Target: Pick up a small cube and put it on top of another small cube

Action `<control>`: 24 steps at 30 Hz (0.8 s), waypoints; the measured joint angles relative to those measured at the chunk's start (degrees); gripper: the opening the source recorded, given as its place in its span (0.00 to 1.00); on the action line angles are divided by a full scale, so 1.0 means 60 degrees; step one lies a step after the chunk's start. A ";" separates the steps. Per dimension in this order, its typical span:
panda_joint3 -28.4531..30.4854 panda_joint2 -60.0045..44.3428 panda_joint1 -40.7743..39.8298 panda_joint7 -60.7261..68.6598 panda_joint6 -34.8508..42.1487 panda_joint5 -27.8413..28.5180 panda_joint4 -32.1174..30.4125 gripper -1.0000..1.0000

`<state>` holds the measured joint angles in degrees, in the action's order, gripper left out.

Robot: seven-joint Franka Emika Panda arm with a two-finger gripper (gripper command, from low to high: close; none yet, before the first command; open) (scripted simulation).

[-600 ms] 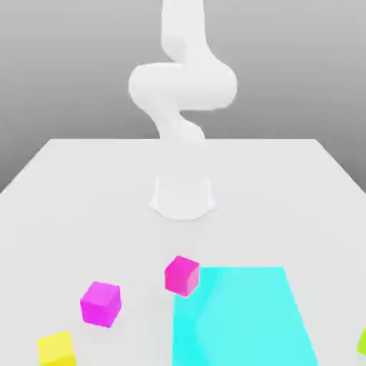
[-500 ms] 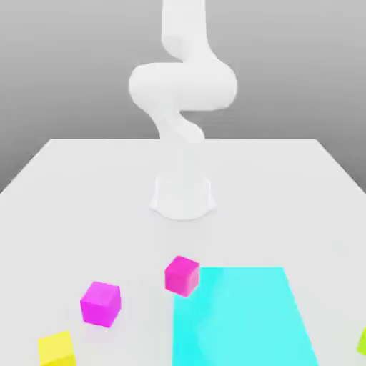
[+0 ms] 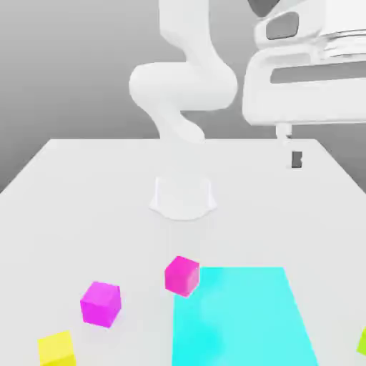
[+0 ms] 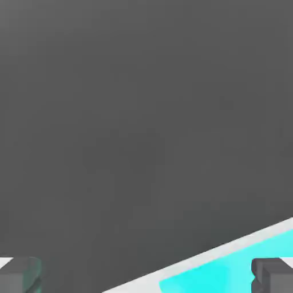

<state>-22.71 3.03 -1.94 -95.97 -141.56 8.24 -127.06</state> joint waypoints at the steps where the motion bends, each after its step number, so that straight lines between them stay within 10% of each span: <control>1: -0.0056 -0.0368 0.0161 -0.0492 -0.0068 0.0194 0.0042 0.50; 17: 0.0873 -0.5973 0.3003 -0.6431 -0.1785 0.2028 0.0833 0.50; 18: 0.1018 -0.6248 0.3123 -0.6532 -0.1983 0.2153 0.0906 0.00; 24: 0.1106 -0.6384 0.3200 -0.6562 -0.2106 0.2192 0.0942 0.00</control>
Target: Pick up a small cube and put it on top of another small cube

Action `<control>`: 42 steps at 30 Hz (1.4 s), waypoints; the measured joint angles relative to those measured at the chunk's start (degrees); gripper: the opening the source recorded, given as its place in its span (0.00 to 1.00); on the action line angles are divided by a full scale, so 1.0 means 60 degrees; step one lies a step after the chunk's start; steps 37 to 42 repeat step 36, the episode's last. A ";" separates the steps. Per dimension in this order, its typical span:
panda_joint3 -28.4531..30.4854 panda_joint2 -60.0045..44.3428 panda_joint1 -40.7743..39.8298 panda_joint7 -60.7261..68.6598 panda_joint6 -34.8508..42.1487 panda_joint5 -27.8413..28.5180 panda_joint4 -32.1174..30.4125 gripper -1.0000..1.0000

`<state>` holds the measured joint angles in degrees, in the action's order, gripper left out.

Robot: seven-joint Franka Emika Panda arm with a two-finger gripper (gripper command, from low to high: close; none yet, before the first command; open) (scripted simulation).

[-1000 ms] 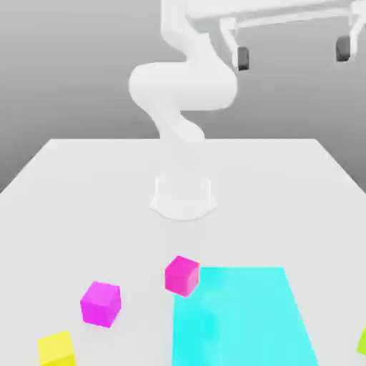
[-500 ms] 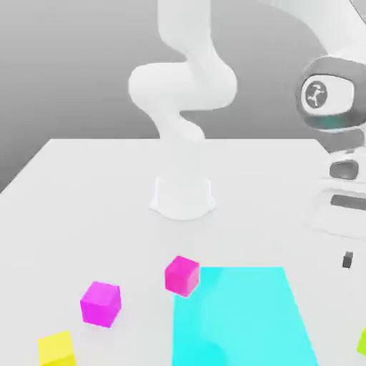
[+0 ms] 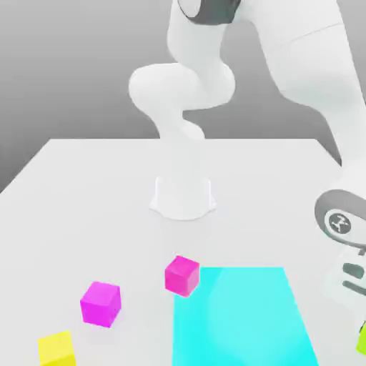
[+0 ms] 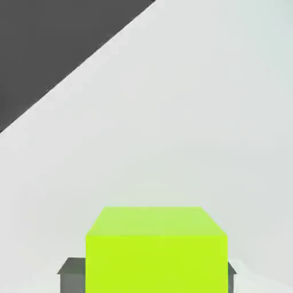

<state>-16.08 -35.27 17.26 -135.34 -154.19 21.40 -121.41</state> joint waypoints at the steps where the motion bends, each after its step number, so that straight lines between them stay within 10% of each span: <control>1: -0.0053 0.0102 -0.0040 0.0031 0.0077 -0.0051 -0.0029 0.00; 27: 0.1618 0.6018 -0.7481 0.9226 0.0387 -0.3556 -0.5216 0.00; 33: 0.1455 0.4456 -0.7825 0.9091 -0.1288 -0.2964 -0.5337 0.00; 34: 0.1496 0.4279 -0.7783 0.9033 -0.1458 -0.2883 -0.5330 1.00; 42: 0.1496 0.4279 -0.7783 0.9033 -0.1458 -0.2883 -0.5330 1.00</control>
